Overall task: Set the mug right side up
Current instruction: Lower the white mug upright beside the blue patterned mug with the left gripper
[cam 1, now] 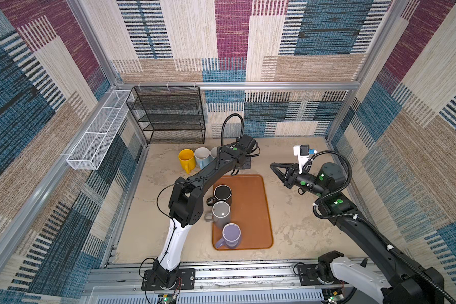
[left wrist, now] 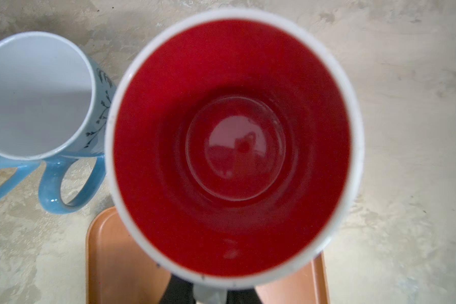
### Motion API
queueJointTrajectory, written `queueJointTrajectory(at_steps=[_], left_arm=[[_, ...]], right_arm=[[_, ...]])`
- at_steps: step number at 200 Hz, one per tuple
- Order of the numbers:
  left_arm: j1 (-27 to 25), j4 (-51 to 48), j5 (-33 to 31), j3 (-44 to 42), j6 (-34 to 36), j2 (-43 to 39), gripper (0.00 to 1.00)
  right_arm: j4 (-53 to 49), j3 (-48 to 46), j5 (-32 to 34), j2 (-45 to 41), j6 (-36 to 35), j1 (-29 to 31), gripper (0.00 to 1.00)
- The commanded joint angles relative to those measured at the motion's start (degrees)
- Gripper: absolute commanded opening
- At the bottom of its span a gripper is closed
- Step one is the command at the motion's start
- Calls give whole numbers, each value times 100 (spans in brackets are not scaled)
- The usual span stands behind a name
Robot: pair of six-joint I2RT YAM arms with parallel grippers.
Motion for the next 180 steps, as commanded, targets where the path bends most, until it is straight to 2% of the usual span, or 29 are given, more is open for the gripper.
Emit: queueJointTrajectory(at_steps=[1, 96, 180], left_arm=[[-1, -60, -492, 261, 120, 193, 0], [1, -113, -1187, 724, 168, 854, 0], [107, -192, -1326, 748, -60, 1067, 0]], right_arm=[[148, -117, 45, -74, 89, -1, 16], [131, -263, 10, -146, 151, -3, 16], [131, -325, 9, -233, 217, 1, 16]])
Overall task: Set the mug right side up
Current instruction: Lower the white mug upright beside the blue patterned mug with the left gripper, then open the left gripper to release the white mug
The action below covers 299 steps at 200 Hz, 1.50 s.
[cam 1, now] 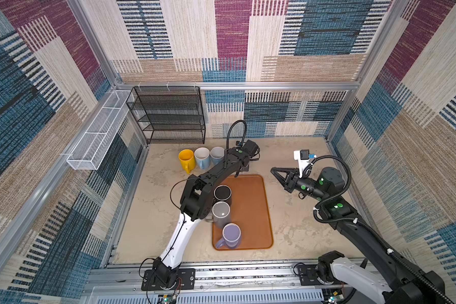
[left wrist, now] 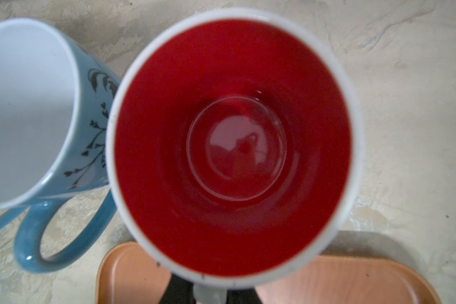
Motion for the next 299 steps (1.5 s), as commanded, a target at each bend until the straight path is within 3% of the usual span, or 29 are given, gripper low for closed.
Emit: queueJointTrajectory(at_steps=[1, 299], left_arm=[[59, 31, -307, 42, -104, -2, 0], [230, 212, 268, 110, 69, 334, 0]], right_arm=[[137, -19, -7, -39, 71, 8, 16], [256, -101, -143, -156, 240, 8, 17]])
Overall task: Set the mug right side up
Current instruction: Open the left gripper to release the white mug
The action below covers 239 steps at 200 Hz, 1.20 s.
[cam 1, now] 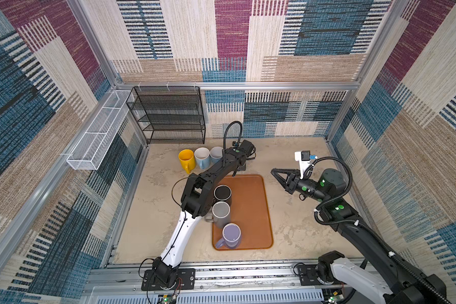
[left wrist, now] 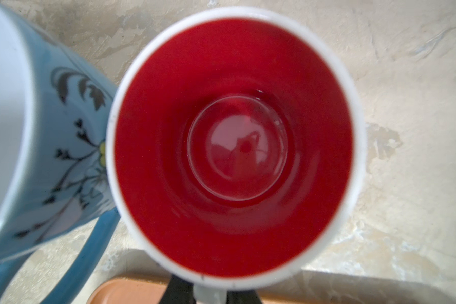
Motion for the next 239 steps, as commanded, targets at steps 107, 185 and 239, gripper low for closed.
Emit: queueJointTrajectory(at_steps=[107, 185, 239], left_arm=[[-9, 39, 258, -278, 146, -207, 20], [-11, 43, 316, -403, 197, -374, 34], [-41, 53, 329, -690, 354, -828, 36]], right_arm=[[269, 4, -99, -16, 45, 4, 18], [243, 49, -99, 32, 28, 7, 18], [219, 69, 42, 78, 87, 10, 19]])
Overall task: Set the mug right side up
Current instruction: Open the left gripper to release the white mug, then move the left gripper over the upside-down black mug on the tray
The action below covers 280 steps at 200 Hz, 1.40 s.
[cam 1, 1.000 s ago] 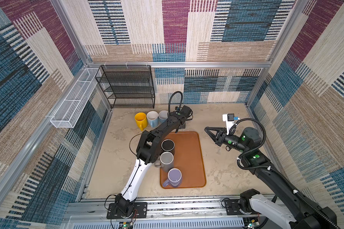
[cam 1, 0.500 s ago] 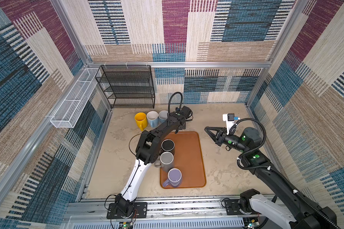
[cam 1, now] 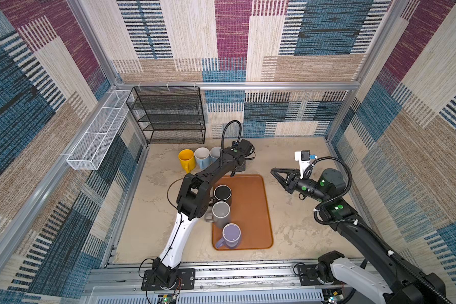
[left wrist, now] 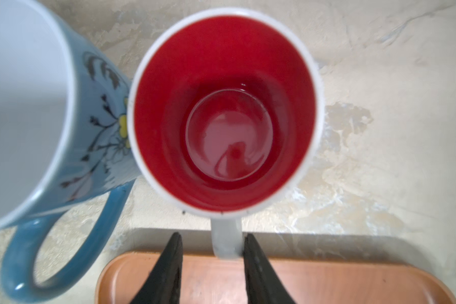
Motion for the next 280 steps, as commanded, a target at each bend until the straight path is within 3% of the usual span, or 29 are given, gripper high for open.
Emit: queueJointTrajectory(at_steps=[1, 79, 135, 205, 280], left_arm=[[-20, -45, 3, -88, 193, -229, 36], [-97, 187, 598, -688, 713, -1246, 37], [-58, 591, 1089, -2286, 1284, -2804, 37], [271, -370, 1264, -4116, 1452, -4492, 38], [631, -594, 1538, -5138, 1585, -5067, 37]], right_arm=[[124, 61, 53, 19, 67, 9, 19], [23, 34, 221, 6, 67, 9, 19], [21, 9, 281, 19, 38, 9, 19], [78, 33, 274, 117, 11, 6, 19], [158, 86, 173, 190, 91, 4, 18]])
